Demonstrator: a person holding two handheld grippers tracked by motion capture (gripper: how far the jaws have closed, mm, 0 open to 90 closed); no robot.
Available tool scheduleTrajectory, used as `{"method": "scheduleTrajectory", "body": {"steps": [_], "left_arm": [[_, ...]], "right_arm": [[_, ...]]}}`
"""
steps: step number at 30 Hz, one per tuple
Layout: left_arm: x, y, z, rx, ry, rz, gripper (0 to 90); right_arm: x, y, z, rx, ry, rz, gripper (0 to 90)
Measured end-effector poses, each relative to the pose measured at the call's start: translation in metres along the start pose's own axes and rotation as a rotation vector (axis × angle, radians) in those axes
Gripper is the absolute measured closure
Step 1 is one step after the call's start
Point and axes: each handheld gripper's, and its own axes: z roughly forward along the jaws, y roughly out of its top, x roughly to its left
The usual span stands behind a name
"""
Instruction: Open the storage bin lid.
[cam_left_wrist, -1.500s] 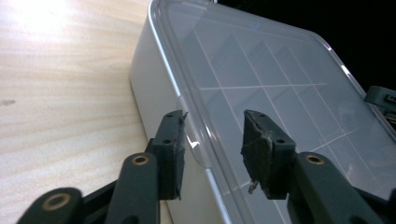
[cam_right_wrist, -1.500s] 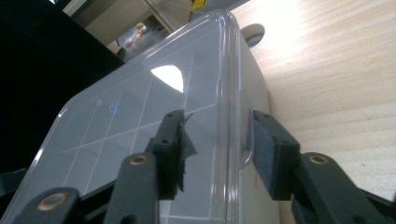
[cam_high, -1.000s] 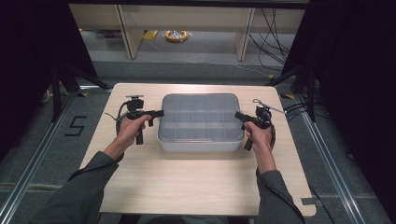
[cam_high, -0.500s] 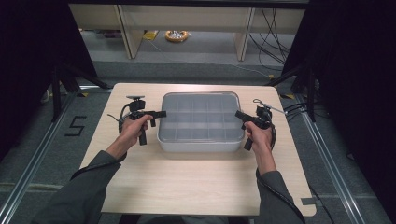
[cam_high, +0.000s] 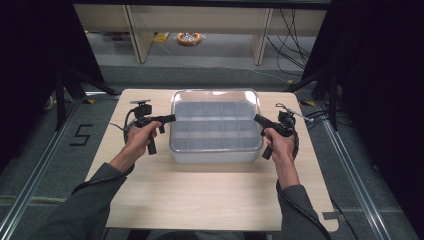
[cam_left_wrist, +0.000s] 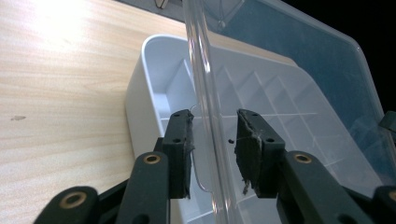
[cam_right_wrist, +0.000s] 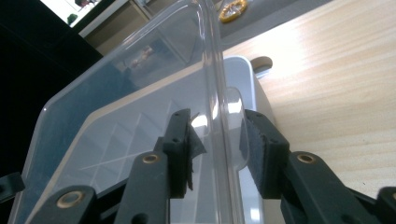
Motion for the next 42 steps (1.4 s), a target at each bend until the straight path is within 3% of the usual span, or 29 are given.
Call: {"method": "scheduleTrajectory", "body": {"steps": [4,7,8,10,15,17,18,19,20,21,24,25,28,30,31,33,34,40,41,42], "left_arm": [[-0.007,0.003,-0.012,-0.028,-0.018,0.009,65.4],[-0.012,0.004,-0.021,-0.041,-0.01,0.038,65.1],[-0.014,0.004,-0.024,-0.047,-0.018,0.039,65.5],[-0.015,0.003,-0.027,-0.049,-0.025,0.039,66.5],[-0.019,0.0,-0.04,-0.052,-0.05,0.058,66.5],[-0.02,-0.002,-0.042,-0.057,-0.053,0.056,66.4],[-0.021,-0.003,-0.042,-0.059,-0.056,0.052,66.4],[-0.021,-0.005,-0.043,-0.058,-0.061,0.051,66.3],[-0.021,-0.006,-0.044,-0.055,-0.061,0.056,66.3],[-0.02,-0.007,-0.046,-0.046,-0.065,0.067,66.3],[-0.021,-0.011,-0.048,-0.048,-0.072,0.06,66.4],[-0.022,-0.015,-0.051,-0.047,-0.072,0.068,66.3],[-0.021,-0.021,-0.054,-0.043,-0.09,0.064,66.2],[-0.019,-0.026,-0.057,-0.032,-0.098,0.059,66.4],[-0.019,-0.026,-0.057,-0.032,-0.098,0.059,66.4],[-0.017,-0.032,-0.061,-0.02,-0.111,0.068,66.3],[-0.018,-0.034,-0.062,-0.023,-0.114,0.057,66.3],[-0.016,-0.042,-0.065,-0.014,-0.13,0.074,66.2],[-0.016,-0.043,-0.064,-0.016,-0.129,0.072,66.2],[-0.016,-0.044,-0.063,-0.028,-0.128,0.062,66.2]], "right_arm": [[0.006,0.004,-0.009,-0.028,0.017,-0.028,64.9],[0.013,0.004,-0.018,-0.026,0.036,0.009,65.6],[0.014,0.004,-0.021,-0.036,0.039,-0.015,65.5],[0.018,0.003,-0.028,-0.039,0.047,0.002,65.6],[0.023,0.002,-0.042,-0.045,0.052,-0.015,65.8],[0.022,0.001,-0.046,-0.058,0.059,-0.051,66.1],[0.024,0.0,-0.048,-0.047,0.065,-0.021,66.1],[0.023,-0.001,-0.049,-0.049,0.059,-0.036,66.1],[0.024,-0.002,-0.051,-0.045,0.063,-0.02,66.1],[0.023,-0.003,-0.052,-0.05,0.062,-0.043,66.1],[0.023,-0.008,-0.057,-0.047,0.065,-0.031,66.1],[0.021,-0.009,-0.058,-0.052,0.055,-0.062,66.0],[0.023,-0.015,-0.064,-0.046,0.065,-0.037,66.4],[0.021,-0.018,-0.068,-0.048,0.069,-0.04,66.7],[0.019,-0.02,-0.069,-0.048,0.073,-0.069,66.7],[0.02,-0.025,-0.072,-0.038,0.074,-0.043,66.7],[0.017,-0.026,-0.073,-0.043,0.073,-0.07,66.6],[0.014,-0.035,-0.079,-0.047,0.075,-0.072,66.5],[0.016,-0.037,-0.08,-0.039,0.077,-0.049,66.5],[0.016,-0.038,-0.08,-0.048,0.087,-0.067,66.5]]}}
